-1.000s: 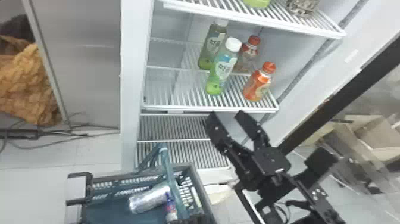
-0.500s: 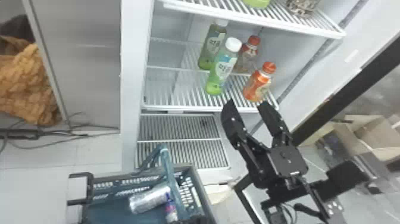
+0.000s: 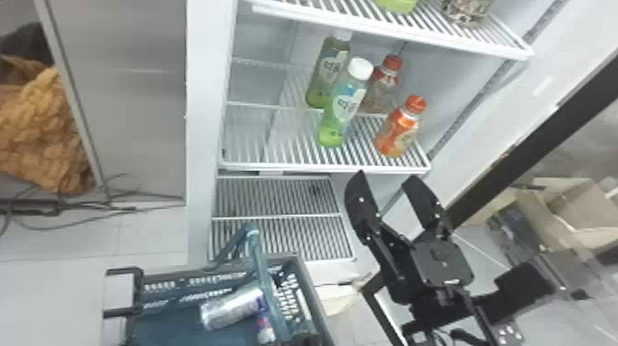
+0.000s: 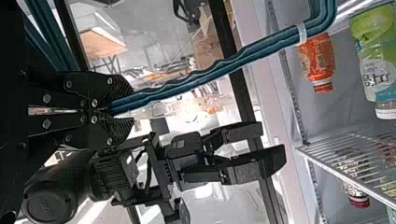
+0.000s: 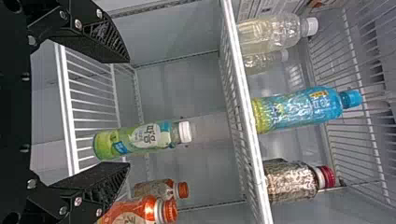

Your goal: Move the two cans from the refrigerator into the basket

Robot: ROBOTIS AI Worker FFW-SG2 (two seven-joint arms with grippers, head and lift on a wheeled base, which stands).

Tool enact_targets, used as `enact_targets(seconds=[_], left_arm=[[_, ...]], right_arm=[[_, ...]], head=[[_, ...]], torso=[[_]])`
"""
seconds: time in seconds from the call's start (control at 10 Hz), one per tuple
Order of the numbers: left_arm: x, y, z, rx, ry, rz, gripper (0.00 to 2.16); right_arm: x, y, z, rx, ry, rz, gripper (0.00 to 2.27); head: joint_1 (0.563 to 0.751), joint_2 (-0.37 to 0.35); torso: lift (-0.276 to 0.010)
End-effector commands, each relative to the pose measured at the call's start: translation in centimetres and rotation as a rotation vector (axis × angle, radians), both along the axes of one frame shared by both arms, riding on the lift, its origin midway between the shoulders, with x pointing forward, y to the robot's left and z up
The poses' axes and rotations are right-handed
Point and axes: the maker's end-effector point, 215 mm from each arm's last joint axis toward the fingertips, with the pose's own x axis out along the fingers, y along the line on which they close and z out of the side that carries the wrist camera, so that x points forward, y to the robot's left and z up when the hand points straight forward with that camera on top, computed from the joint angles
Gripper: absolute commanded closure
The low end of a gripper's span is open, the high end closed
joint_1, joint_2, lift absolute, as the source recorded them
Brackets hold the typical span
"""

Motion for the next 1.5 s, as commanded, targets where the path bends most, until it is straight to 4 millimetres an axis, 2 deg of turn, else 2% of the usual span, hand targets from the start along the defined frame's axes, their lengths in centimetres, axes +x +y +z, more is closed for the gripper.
enact_targets(seconds=[0.0, 1.4], left_arm=[[0.0, 0.0, -0.03, 0.001, 0.0, 0.0, 1.21], [0.35, 0.0, 0.14, -0.002, -0.008, 0.009, 1.21]], right_arm=[[0.08, -0.11, -0.49, 0.002, 0.007, -0.002, 0.24], [0.13, -0.12, 0.24, 0.0, -0.015, -0.001, 0.26]], head=[[0.695, -0.35], [0.695, -0.35]], torso=[[-0.276], [-0.276]])
